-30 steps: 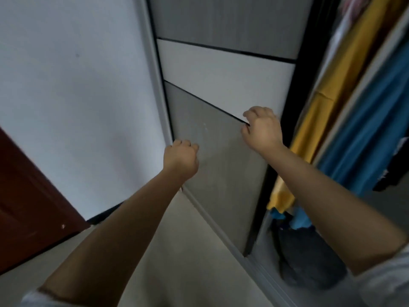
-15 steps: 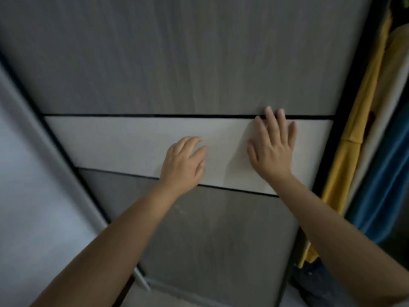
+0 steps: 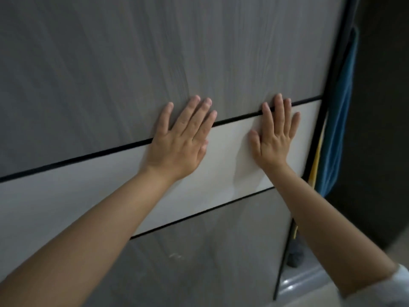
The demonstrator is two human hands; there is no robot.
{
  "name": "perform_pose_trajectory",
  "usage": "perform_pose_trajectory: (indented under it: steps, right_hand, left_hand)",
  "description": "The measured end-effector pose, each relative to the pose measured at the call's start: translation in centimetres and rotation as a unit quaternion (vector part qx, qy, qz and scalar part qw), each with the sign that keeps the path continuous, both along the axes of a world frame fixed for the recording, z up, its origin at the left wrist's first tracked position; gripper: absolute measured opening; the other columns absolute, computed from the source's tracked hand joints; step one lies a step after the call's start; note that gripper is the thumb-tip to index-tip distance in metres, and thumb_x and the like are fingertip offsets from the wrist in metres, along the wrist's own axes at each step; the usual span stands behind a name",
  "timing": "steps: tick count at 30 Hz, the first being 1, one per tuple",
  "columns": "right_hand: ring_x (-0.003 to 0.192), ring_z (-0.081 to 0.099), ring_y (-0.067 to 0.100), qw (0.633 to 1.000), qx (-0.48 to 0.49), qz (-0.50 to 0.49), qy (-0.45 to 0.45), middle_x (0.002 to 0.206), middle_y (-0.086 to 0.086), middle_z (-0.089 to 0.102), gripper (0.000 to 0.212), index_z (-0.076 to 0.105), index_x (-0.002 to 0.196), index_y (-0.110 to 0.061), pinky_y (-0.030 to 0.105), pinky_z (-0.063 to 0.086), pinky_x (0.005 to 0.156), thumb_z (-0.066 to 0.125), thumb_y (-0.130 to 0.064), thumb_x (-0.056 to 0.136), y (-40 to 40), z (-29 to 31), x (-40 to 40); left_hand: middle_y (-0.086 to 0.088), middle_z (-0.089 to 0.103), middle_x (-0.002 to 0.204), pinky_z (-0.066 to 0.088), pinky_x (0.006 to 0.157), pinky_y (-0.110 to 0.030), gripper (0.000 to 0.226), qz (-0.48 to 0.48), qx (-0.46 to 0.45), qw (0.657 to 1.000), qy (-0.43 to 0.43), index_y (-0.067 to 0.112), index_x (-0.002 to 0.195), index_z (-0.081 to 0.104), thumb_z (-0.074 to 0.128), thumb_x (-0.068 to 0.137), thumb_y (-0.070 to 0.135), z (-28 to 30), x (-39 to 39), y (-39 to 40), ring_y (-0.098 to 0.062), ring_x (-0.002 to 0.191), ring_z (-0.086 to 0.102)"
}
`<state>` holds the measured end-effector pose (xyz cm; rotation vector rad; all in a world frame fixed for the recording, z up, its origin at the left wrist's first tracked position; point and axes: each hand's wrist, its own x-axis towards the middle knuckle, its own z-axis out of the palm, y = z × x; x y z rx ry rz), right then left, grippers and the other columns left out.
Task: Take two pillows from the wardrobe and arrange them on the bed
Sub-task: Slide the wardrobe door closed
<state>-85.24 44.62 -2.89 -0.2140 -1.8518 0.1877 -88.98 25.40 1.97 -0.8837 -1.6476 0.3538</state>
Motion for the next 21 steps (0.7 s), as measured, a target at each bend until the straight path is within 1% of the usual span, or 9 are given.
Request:
perform_pose_trajectory:
  steps: [1,2,3,5,7,8,12,14,21]
  right_hand:
    - [0.112,0.043,0.063,1.000,-0.014,-0.010,-0.014,0.120,0.045,0.051,0.056,0.053,0.118,0.011,0.062,0.011,0.111,0.036,-0.027,0.081,-0.3,0.0,-0.1]
    - [0.112,0.042,0.065,0.999,-0.027,-0.017,-0.020,0.120,0.046,0.050,0.058,0.054,0.115,0.015,0.072,0.021,0.100,0.035,-0.027,0.080,-0.6,-0.1,-0.1]
    - [0.112,0.041,0.066,0.999,-0.038,-0.026,-0.023,0.120,0.047,0.049,0.060,0.054,0.114,0.017,0.076,0.025,0.092,0.034,-0.027,0.079,-0.9,-0.3,-0.1]
    - [0.113,0.038,0.066,0.997,-0.052,-0.044,-0.026,0.121,0.048,0.047,0.060,0.050,0.118,0.015,0.076,0.026,0.091,0.033,-0.027,0.079,-1.3,-0.4,-0.4]
    - [0.117,0.036,0.063,0.997,-0.057,-0.050,-0.025,0.125,0.047,0.045,0.057,0.040,0.125,0.004,0.073,0.024,0.096,0.031,-0.028,0.079,-1.2,-0.2,-0.3]
    - [0.119,0.034,0.062,0.996,-0.062,-0.052,-0.024,0.126,0.047,0.043,0.055,0.037,0.126,0.000,0.072,0.023,0.098,0.030,-0.029,0.080,-1.0,0.1,-0.2]
    - [0.122,0.028,0.065,0.992,-0.110,-0.058,-0.007,0.130,0.050,0.035,0.063,0.043,0.123,0.017,0.073,0.018,0.100,0.029,-0.027,0.080,0.1,0.4,0.0]
    - [0.123,0.028,0.064,0.992,-0.110,-0.062,-0.013,0.131,0.050,0.034,0.064,0.042,0.124,0.018,0.069,0.015,0.101,0.029,-0.027,0.080,0.6,0.1,-0.1]
    - [0.126,0.026,0.062,0.991,-0.111,-0.063,-0.027,0.134,0.048,0.032,0.067,0.042,0.125,0.017,0.067,0.014,0.104,0.027,-0.030,0.081,3.4,0.0,0.6]
  left_hand:
    - [-0.004,0.060,0.132,0.041,0.101,-0.049,0.050,0.001,-0.001,1.000,0.004,0.011,0.129,0.052,0.035,0.086,0.030,0.0,0.0,-0.1,-0.020,0.121,0.057]
    - [-0.003,0.058,0.134,0.035,0.103,-0.048,0.051,0.000,0.000,1.000,0.002,0.008,0.131,0.050,0.033,0.087,0.029,-0.1,0.0,-0.2,-0.018,0.123,0.055]
    - [-0.003,0.057,0.135,0.027,0.104,-0.047,0.051,-0.002,0.005,1.000,0.001,0.006,0.131,0.049,0.031,0.088,0.028,-0.2,0.0,-0.3,-0.018,0.125,0.053]
    - [-0.005,0.055,0.137,0.015,0.108,-0.045,0.052,-0.015,0.025,1.000,0.000,0.003,0.132,0.047,0.030,0.088,0.026,-0.4,-0.3,-0.3,-0.019,0.126,0.051]
    - [-0.007,0.052,0.139,0.003,0.108,-0.045,0.052,-0.036,0.032,0.999,-0.004,0.000,0.133,0.042,0.032,0.089,0.024,-0.4,-0.6,-0.1,-0.020,0.129,0.049]
    - [-0.008,0.051,0.140,0.002,0.108,-0.046,0.053,-0.040,0.031,0.999,0.003,-0.001,0.134,0.041,0.034,0.089,0.024,-0.3,-0.8,-0.1,-0.021,0.129,0.048]
    - [-0.005,0.053,0.139,0.031,0.107,-0.045,0.053,-0.043,0.028,0.998,0.042,0.001,0.133,0.043,0.036,0.089,0.028,-0.3,-1.2,0.4,-0.018,0.129,0.049]
    - [-0.004,0.054,0.138,0.042,0.103,-0.044,0.053,-0.053,0.029,0.997,0.047,0.002,0.133,0.044,0.037,0.089,0.030,-0.5,-1.3,1.1,-0.018,0.128,0.050]
    - [-0.003,0.054,0.138,0.046,0.101,-0.043,0.053,-0.068,0.031,0.996,0.052,0.004,0.133,0.044,0.031,0.089,0.030,-0.8,-0.8,4.1,-0.018,0.128,0.050]
